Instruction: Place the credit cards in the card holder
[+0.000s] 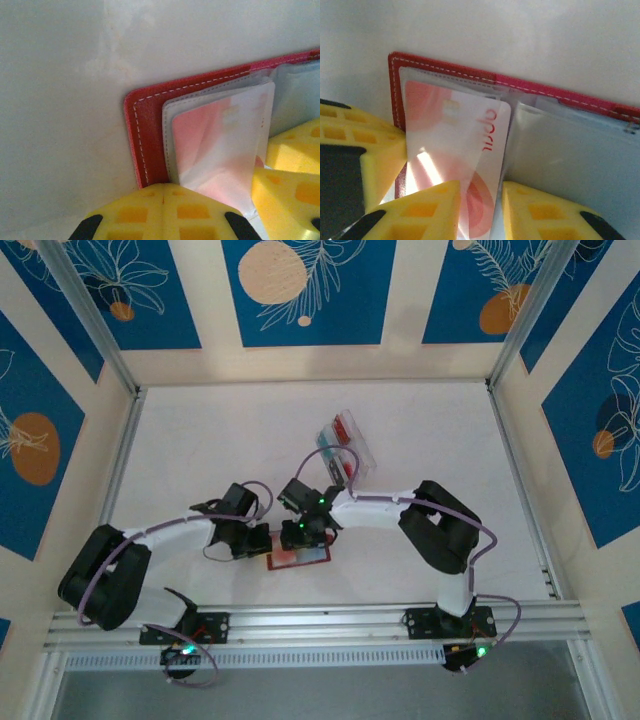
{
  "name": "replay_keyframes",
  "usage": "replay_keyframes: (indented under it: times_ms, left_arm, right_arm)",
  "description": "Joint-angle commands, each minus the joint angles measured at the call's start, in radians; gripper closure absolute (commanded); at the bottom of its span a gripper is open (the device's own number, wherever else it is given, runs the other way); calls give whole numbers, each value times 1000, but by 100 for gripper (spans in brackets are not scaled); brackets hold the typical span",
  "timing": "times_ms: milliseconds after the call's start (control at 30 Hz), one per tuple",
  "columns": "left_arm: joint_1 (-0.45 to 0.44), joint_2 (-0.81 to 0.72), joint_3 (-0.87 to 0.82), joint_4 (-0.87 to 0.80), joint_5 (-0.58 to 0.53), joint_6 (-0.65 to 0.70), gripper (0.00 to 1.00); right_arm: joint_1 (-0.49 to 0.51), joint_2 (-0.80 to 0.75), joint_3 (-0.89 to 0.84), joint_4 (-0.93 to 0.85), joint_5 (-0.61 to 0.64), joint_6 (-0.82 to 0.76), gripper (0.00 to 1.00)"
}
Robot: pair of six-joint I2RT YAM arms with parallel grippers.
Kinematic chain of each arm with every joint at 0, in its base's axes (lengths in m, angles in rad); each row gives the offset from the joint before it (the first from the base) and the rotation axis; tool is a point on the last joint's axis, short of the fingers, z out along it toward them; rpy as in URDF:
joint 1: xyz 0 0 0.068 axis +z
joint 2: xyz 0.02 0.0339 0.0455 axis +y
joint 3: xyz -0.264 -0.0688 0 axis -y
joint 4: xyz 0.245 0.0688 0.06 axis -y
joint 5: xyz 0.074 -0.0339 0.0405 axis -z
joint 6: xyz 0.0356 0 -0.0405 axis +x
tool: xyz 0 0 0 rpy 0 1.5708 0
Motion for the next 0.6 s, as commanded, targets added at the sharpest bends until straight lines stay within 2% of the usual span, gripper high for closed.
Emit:
replay_keyframes:
  times_ms: [0, 233, 367, 567]
  left_arm:
    - [-23, 80, -76, 4, -49, -25, 100]
    - [-24, 96, -70, 11, -48, -28, 100]
    - [-24, 96, -62, 14, -43, -26, 100]
    - [-23, 102, -57, 21, -40, -17, 100]
  right_arm:
    - [-16, -40, -8, -106, 17, -45, 70]
    - [-52, -70, -35, -113, 3, -72, 70]
    - [-67, -103, -40, -156, 65, -94, 71]
    - [-38, -123, 61, -251, 193, -188, 76]
